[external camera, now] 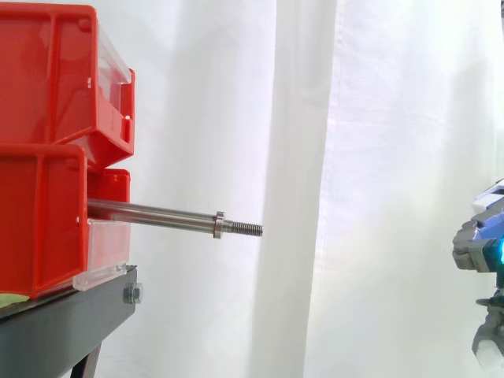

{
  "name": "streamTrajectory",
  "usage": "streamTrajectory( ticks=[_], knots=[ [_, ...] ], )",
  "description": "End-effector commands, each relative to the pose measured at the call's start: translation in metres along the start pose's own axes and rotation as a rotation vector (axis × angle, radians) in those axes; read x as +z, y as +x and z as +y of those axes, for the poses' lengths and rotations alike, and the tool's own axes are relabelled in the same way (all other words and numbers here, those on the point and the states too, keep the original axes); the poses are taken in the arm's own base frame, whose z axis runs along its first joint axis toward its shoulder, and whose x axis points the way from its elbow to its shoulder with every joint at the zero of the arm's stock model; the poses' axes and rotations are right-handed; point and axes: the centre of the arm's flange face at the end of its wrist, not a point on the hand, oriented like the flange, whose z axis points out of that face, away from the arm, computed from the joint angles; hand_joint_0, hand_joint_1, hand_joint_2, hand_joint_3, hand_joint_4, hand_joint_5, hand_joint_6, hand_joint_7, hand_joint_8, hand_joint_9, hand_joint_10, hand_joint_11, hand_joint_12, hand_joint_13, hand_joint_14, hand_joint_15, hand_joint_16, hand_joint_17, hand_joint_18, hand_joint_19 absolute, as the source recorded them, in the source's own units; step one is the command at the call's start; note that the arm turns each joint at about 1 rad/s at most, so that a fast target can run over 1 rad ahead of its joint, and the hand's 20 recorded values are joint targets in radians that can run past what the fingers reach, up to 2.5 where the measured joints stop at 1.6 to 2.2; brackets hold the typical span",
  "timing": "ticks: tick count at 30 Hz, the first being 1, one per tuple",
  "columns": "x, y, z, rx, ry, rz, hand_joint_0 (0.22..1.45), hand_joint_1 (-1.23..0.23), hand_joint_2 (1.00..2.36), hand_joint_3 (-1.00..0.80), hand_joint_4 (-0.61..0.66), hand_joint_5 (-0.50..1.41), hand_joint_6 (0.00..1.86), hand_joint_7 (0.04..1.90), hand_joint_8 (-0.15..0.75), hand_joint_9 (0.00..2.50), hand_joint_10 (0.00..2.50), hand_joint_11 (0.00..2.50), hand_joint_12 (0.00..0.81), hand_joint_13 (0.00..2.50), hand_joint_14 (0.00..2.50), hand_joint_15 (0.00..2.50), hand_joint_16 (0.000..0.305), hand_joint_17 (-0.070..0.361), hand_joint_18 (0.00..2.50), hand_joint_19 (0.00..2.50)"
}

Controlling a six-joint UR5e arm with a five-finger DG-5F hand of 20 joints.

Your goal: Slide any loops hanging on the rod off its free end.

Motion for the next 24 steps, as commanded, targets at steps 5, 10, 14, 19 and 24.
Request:
streamTrajectory(
  ticks=[5, 10, 14, 19, 24],
  knots=[
    [0.002, 0.0, -0.001, -0.005, -0.035, -0.035, 0.62, -0.71, 1.01, -0.4, 0.07, -0.2, 0.85, 1.33, 0.307, 0.81, 0.0, 0.07, 0.25, 0.53, 0.0, 0.0, 0.04, 0.089, 0.4, 0.02],
    [0.006, -0.003, 0.002, -0.016, -0.061, -0.064, 0.62, -0.7, 1.01, -0.42, 0.07, -0.2, 0.85, 1.35, 0.307, 0.79, 0.0, 0.04, 0.256, 0.49, 0.0, 0.0, 0.04, 0.091, 0.37, 0.0],
    [0.014, -0.011, 0.012, -0.052, -0.154, -0.107, 0.61, -0.69, 1.01, -0.43, 0.07, -0.2, 0.85, 1.35, 0.29, 0.77, 0.0, 0.05, 0.256, 0.48, 0.0, 0.0, 0.041, 0.092, 0.35, 0.0],
    [0.017, -0.013, 0.015, -0.062, -0.188, -0.117, 0.61, -0.69, 1.01, -0.42, 0.07, -0.2, 0.85, 1.35, 0.266, 0.79, 0.01, 0.18, 0.255, 0.46, 0.0, 0.0, 0.041, 0.092, 0.35, 0.0],
    [0.017, -0.013, 0.016, -0.062, -0.19, -0.117, 0.61, -0.69, 1.01, -0.41, 0.07, -0.2, 0.85, 1.34, 0.215, 0.81, 0.0, 0.05, 0.251, 0.48, 0.0, 0.0, 0.041, 0.091, 0.35, 0.0]
  ],
)
